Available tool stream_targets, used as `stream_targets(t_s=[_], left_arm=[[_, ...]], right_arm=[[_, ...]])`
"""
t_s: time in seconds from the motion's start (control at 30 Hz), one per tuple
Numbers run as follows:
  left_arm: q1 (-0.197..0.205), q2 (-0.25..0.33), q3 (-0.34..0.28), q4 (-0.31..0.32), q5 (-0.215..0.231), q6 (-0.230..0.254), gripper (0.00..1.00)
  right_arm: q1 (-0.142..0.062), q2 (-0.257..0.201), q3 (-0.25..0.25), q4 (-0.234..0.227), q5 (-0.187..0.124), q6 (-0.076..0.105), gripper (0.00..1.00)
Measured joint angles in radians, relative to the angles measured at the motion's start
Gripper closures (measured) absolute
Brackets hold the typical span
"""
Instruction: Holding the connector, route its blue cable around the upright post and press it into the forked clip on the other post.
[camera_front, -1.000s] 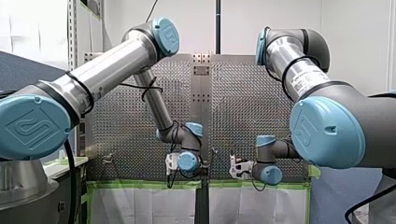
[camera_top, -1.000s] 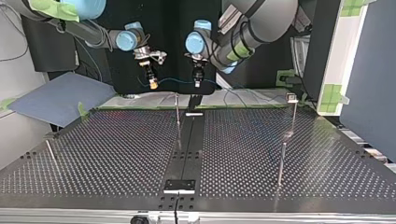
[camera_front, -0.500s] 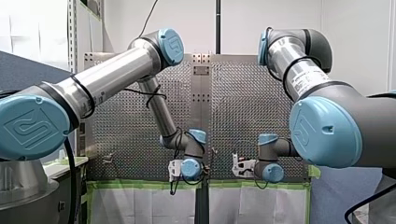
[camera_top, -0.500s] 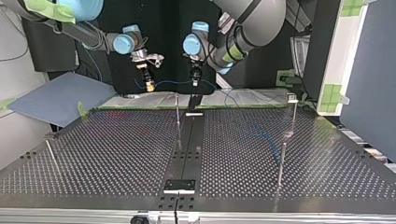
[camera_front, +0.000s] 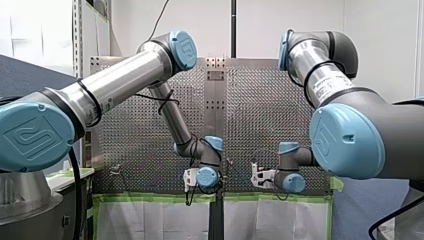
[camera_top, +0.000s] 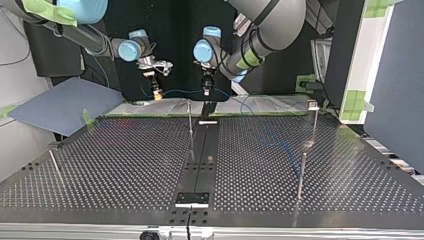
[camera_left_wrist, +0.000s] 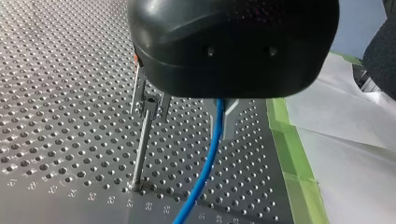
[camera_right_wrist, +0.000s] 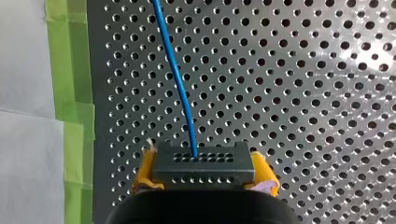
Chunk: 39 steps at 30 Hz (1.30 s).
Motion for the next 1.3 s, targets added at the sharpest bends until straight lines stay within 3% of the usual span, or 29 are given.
stream_targets(t_s=[0.23, 0.73, 0.83, 1.07, 1.3], left_arm=[[-0.002, 0.0, 0.003, 0.001, 0.0, 0.001, 0.99], [-0.004, 0.0, 0.046, -0.023, -0.001, -0.001, 0.99], [-0.005, 0.0, 0.048, -0.026, -0.005, -0.002, 0.99], [-0.008, 0.001, 0.049, -0.037, -0.023, -0.006, 0.99], [-0.009, 0.005, 0.048, -0.038, -0.028, -0.007, 0.99]], right_arm=[[-0.009, 0.0, -0.016, 0.015, 0.0, -0.001, 1.0], [-0.022, -0.003, -0.041, 0.05, 0.001, -0.035, 1.0], [-0.022, -0.004, -0.041, 0.062, 0.001, -0.049, 1.0], [-0.023, -0.028, -0.039, 0.11, -0.003, -0.102, 1.0], [-0.022, -0.082, -0.03, 0.148, -0.007, -0.116, 1.0]])
